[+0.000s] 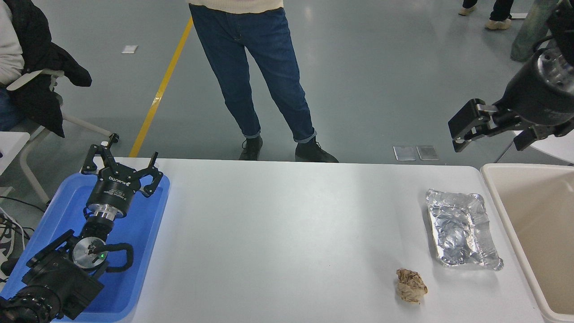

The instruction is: Pick up foil plate and place in dustbin

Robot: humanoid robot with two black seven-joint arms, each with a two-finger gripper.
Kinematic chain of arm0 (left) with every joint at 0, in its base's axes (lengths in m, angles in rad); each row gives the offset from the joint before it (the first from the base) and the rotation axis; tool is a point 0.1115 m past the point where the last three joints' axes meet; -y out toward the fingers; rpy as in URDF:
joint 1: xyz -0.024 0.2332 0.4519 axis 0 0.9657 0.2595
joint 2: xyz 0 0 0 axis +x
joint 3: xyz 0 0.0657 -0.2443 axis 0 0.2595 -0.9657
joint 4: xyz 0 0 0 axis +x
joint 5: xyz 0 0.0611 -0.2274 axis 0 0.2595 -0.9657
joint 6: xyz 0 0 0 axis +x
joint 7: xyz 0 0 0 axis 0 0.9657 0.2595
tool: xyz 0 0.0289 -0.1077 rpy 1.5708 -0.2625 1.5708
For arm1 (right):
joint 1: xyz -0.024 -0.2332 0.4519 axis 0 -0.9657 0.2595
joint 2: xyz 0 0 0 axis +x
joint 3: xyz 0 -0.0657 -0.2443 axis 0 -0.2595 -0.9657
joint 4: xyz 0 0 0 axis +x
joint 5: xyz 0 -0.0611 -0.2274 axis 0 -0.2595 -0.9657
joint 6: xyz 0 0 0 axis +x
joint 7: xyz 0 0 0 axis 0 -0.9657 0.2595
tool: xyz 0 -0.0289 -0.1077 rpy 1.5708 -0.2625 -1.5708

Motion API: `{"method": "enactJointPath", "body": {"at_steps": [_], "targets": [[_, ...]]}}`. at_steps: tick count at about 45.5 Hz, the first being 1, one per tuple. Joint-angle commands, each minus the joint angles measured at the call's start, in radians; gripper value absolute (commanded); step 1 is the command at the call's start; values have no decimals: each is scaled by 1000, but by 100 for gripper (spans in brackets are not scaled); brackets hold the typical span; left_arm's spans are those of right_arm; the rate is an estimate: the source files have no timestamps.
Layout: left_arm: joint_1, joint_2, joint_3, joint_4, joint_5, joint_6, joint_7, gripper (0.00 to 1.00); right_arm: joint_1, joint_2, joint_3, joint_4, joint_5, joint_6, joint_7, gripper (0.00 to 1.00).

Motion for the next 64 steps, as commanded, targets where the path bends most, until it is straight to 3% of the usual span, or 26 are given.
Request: {"method": "enactJointPath", "body": {"at_steps": [1,18,26,48,64], "targets": [[-2,0,0,0,0,0,1,100,0,-5,0,0,-2,0,0,100],[0,0,0,0,0,0,1,100,-10,-28,-12,2,-5,0,0,100],[0,0,0,0,0,0,1,100,-59,-139,2,2,-5,0,0,100],[0,0,0,0,0,0,-1,100,-223,-187,94,0,5,-3,-1,100],[2,0,0,2,-3,0,-1,100,-513,-236,86,-122,-11,-396,-3,100]]}}
